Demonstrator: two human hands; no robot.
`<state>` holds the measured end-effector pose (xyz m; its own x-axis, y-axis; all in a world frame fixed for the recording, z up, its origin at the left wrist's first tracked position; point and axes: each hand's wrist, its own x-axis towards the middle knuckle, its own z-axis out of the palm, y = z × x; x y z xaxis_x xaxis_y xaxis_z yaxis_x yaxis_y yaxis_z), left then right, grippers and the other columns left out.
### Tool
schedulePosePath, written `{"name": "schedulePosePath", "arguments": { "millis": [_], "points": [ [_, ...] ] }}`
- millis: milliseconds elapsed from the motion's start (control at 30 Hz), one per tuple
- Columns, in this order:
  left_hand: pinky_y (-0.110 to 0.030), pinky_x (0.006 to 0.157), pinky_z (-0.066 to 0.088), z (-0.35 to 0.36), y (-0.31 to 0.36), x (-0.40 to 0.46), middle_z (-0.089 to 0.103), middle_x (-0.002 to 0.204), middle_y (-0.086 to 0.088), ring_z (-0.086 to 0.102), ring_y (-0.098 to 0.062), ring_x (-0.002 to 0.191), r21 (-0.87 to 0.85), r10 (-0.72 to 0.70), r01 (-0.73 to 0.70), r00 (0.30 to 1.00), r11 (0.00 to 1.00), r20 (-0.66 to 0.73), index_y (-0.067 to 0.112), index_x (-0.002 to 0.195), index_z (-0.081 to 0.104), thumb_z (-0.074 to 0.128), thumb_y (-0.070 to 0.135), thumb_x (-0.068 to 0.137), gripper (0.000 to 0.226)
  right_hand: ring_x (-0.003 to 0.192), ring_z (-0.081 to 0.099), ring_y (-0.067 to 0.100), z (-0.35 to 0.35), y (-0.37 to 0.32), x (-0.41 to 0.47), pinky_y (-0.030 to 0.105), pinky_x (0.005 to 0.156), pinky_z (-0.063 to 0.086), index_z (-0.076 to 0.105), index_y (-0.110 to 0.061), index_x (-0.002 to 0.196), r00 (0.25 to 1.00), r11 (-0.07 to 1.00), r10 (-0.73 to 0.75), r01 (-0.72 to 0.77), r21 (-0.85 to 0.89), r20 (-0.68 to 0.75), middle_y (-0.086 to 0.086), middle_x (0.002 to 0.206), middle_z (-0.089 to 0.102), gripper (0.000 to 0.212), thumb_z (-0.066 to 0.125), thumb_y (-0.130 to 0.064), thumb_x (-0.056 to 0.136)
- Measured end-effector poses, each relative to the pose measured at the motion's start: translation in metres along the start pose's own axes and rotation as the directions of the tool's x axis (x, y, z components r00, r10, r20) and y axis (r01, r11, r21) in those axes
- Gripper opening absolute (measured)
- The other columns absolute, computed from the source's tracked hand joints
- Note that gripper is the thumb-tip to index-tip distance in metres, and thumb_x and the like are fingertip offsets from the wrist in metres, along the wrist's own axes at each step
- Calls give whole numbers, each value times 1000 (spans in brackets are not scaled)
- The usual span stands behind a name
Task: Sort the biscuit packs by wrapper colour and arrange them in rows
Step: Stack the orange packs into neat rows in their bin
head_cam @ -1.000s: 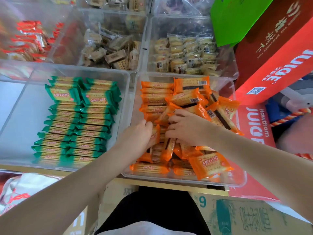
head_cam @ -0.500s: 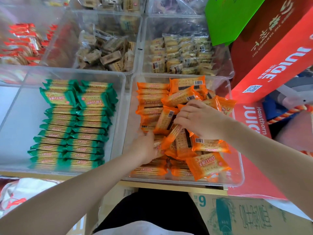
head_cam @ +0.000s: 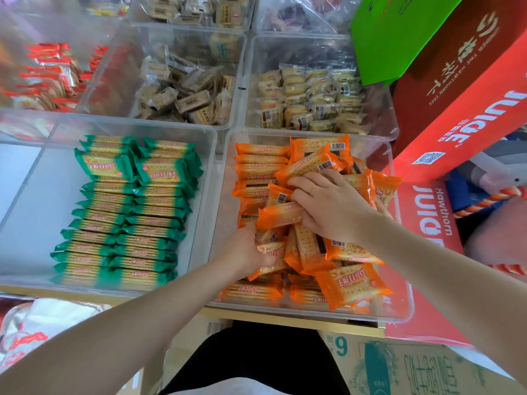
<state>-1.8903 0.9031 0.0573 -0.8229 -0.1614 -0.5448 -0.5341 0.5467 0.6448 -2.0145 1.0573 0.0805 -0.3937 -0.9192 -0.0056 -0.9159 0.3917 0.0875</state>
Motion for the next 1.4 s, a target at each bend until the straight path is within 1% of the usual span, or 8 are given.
{"name": "schedulePosePath", "arguments": {
  "millis": [100, 233, 533, 633, 767, 900, 1067, 1400],
  "points": [
    [-29, 92, 44, -5, -2, -3, 57, 127, 0, 55, -20, 112, 107, 69, -74, 997, 991, 45, 23, 137, 37, 76, 32, 73, 75, 118, 55, 25, -2, -4, 10, 45, 103, 36, 53, -16, 128, 995, 998, -41, 37, 53, 93, 5, 133, 55, 63, 71, -36, 72],
    [-24, 94, 38, -15, 0, -3, 48, 138, -2, 49, -20, 121, 236, 153, -180, 980, 955, 130, 20, 145, 26, 74, 30, 76, 84, 142, 16, 18, -2, -10, 26, 36, 115, 10, 0, -27, 150, 939, 990, -143, 134, 48, 312, -4, 157, 9, 84, 56, -38, 88],
    [-31, 90, 47, -24, -2, -1, 56, 129, -1, 57, -19, 109, 367, 263, -298, 954, 881, 145, 24, 143, 30, 72, 35, 76, 80, 142, 13, 21, -9, -10, 34, 36, 113, 18, 26, -27, 141, 903, 978, -199, 159, 134, 382, -2, 154, 17, 66, 55, -45, 84],
    [-31, 85, 49, -30, -2, -1, 59, 122, 1, 59, -17, 103, 389, 304, -335, 942, 858, 141, 25, 138, 36, 72, 34, 76, 72, 125, 39, 18, -13, -11, 34, 28, 105, 26, 33, -26, 130, 911, 966, -206, 131, 224, 358, -3, 133, 45, 58, 62, -41, 81],
    [-35, 82, 49, -41, 3, -6, 57, 121, 2, 58, -19, 104, 589, 345, -349, 930, 729, 124, 21, 129, 40, 67, 35, 80, 57, 118, 41, 17, -24, -3, 25, 29, 102, 28, 27, -29, 144, 908, 966, -171, 79, 244, 383, -4, 128, 42, 69, 59, -38, 84],
    [-28, 81, 46, -63, 10, -13, 52, 125, 7, 55, -14, 106, 607, 409, -375, 908, 700, 90, 24, 132, 36, 57, 47, 84, 57, 107, 52, 22, -33, 14, 1, 34, 98, 37, 58, -19, 111, 969, 980, -89, 43, 197, 231, -1, 110, 56, 49, 71, -33, 66],
    [-25, 70, 44, -85, 15, -7, 57, 106, 8, 58, -12, 91, 495, 434, -349, 899, 796, -64, 25, 124, 45, 66, 42, 81, 51, 82, 62, 24, -33, 21, -13, 35, 89, 46, 57, -15, 92, 984, 983, -37, 4, 185, 176, -1, 84, 63, 47, 79, -28, 53],
    [-37, 89, 45, -69, 9, 29, 50, 131, -1, 51, -24, 115, 647, 538, -438, 841, 625, 50, 21, 138, 39, 64, 27, 84, 60, 109, 57, 23, -35, 20, -7, 37, 99, 37, 59, -18, 122, 947, 981, -94, 36, 189, 307, 0, 120, 61, 71, 55, -69, 73]
  ]
}}
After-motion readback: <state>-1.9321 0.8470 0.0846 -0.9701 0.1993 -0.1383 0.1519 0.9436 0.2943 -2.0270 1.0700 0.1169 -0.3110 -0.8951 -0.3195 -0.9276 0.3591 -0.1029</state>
